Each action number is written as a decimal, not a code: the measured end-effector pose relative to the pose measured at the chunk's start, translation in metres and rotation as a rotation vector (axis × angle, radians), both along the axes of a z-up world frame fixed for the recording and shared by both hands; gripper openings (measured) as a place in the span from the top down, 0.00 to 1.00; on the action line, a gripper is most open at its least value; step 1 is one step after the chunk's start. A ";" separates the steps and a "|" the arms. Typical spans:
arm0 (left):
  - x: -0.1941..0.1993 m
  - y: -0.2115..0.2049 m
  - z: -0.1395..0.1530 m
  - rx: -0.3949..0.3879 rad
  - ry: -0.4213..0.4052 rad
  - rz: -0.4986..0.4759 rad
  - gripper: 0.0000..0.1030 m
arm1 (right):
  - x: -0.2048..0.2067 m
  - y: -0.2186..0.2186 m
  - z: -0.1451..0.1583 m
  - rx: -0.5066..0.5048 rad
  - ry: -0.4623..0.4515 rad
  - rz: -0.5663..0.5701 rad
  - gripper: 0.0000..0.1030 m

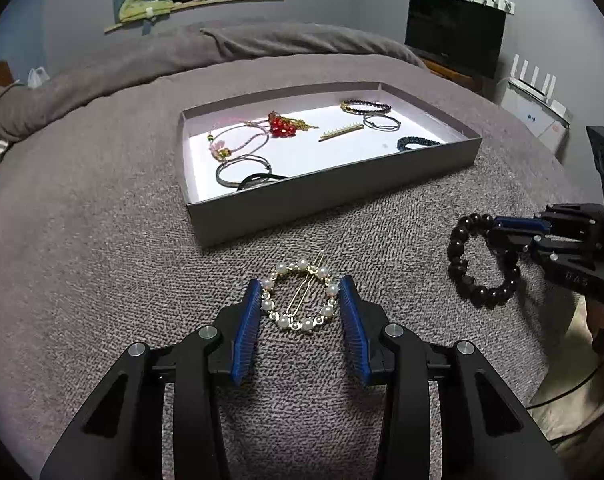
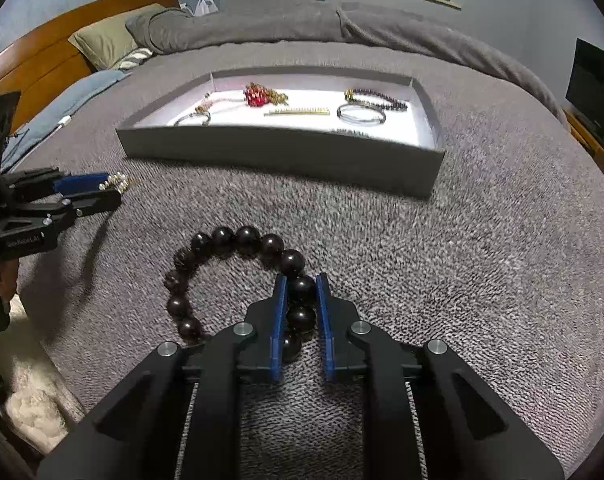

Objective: Organize jewelry

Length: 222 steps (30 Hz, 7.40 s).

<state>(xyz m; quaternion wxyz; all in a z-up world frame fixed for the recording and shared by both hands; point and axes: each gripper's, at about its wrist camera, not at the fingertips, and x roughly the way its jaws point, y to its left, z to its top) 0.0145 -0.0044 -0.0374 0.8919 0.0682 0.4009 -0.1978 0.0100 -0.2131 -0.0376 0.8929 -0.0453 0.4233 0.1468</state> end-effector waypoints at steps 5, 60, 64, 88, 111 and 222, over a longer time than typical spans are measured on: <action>-0.005 0.003 0.009 0.002 -0.031 0.000 0.60 | -0.006 0.001 0.025 0.026 -0.075 0.009 0.86; 0.116 -0.025 0.027 0.025 0.007 -0.094 0.60 | 0.135 0.032 0.029 0.003 0.070 0.057 0.86; 0.124 -0.031 0.027 0.037 0.026 -0.110 0.60 | 0.133 0.027 0.031 0.022 0.064 0.041 0.75; 0.159 -0.046 0.009 0.011 0.119 -0.051 0.52 | 0.105 -0.015 0.046 0.079 -0.015 -0.051 0.55; 0.045 -0.018 0.062 0.011 0.000 0.137 0.06 | 0.054 -0.017 0.073 0.068 -0.059 -0.144 0.05; 0.041 -0.025 0.050 0.099 0.004 0.303 0.05 | 0.051 -0.013 0.065 -0.013 -0.038 -0.250 0.05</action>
